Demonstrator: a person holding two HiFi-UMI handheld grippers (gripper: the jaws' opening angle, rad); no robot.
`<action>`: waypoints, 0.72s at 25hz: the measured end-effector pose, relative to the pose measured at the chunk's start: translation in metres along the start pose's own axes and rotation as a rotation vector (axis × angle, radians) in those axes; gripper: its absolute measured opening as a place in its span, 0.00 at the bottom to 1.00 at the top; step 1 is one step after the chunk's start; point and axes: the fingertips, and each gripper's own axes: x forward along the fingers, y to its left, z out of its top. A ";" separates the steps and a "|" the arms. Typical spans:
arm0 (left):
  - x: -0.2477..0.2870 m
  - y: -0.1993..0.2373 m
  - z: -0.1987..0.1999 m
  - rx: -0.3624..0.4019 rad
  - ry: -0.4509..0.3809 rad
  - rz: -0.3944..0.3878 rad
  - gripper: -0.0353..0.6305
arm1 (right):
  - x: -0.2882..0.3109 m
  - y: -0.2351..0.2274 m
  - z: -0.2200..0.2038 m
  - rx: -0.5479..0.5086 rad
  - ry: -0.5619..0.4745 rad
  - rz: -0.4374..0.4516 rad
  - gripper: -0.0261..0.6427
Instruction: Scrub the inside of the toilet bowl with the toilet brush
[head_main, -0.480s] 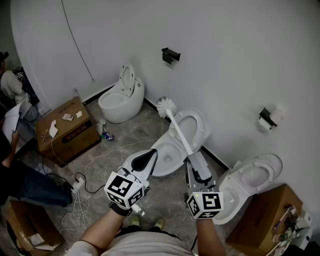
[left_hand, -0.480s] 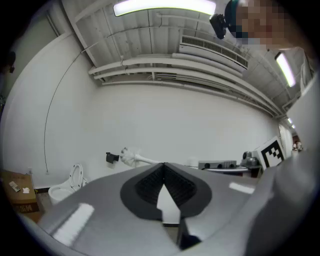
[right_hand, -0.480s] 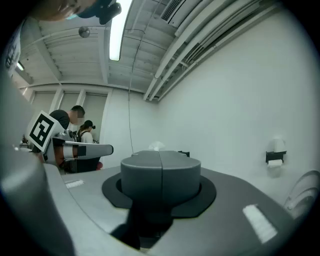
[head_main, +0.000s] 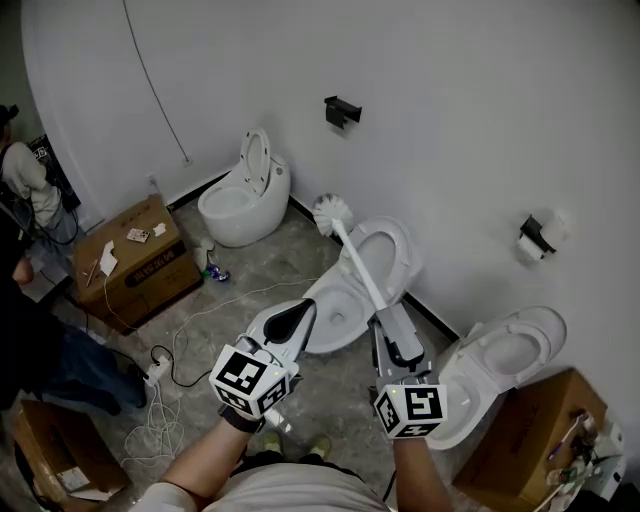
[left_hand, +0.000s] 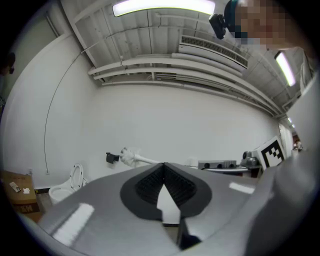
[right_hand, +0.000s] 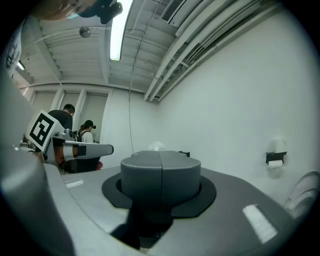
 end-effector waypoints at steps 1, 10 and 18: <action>0.000 0.000 0.000 0.000 0.000 0.000 0.06 | 0.000 0.000 0.000 0.001 0.000 0.000 0.28; -0.004 0.010 0.000 0.003 -0.010 0.035 0.06 | -0.006 -0.009 0.000 0.071 -0.017 0.008 0.28; 0.007 0.001 -0.010 0.014 0.011 0.055 0.06 | -0.008 -0.029 -0.009 0.109 -0.008 0.018 0.28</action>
